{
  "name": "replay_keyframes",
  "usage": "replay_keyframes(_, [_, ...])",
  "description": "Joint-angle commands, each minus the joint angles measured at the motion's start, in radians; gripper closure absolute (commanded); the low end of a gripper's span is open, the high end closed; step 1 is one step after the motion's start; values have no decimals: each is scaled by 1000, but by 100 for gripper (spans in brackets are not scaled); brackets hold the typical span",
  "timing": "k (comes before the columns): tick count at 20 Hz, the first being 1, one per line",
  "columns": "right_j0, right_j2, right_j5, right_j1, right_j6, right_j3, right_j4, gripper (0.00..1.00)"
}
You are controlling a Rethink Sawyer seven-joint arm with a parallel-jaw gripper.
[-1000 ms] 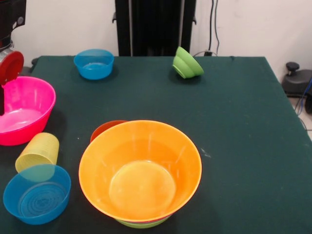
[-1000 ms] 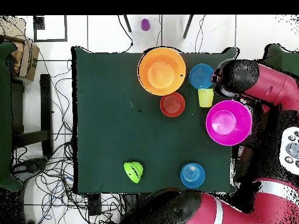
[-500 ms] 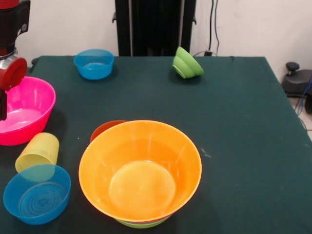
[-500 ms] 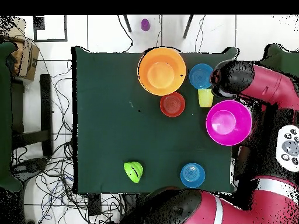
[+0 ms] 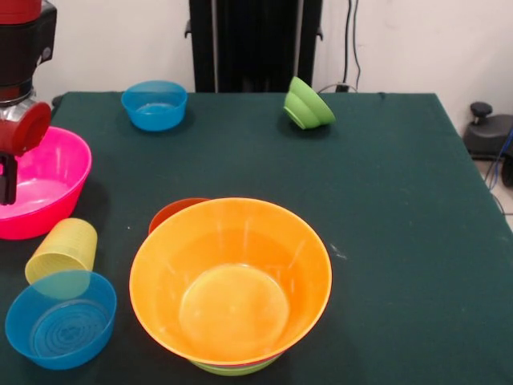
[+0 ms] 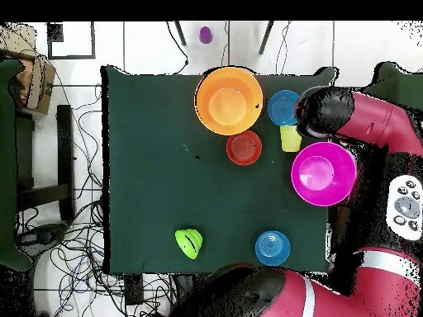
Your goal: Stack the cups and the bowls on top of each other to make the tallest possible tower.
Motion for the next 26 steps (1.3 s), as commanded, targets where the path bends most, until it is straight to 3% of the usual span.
replay_keyframes(1, [42,70,-96,27,-112,111,-109,0])
replay_keyframes(5, [48,89,-112,10,-73,170,-84,0])
replay_keyframes(14, [177,-3,-179,21,171,211,-46,0])
replay_keyframes(26, [174,3,-158,-21,124,259,20,0])
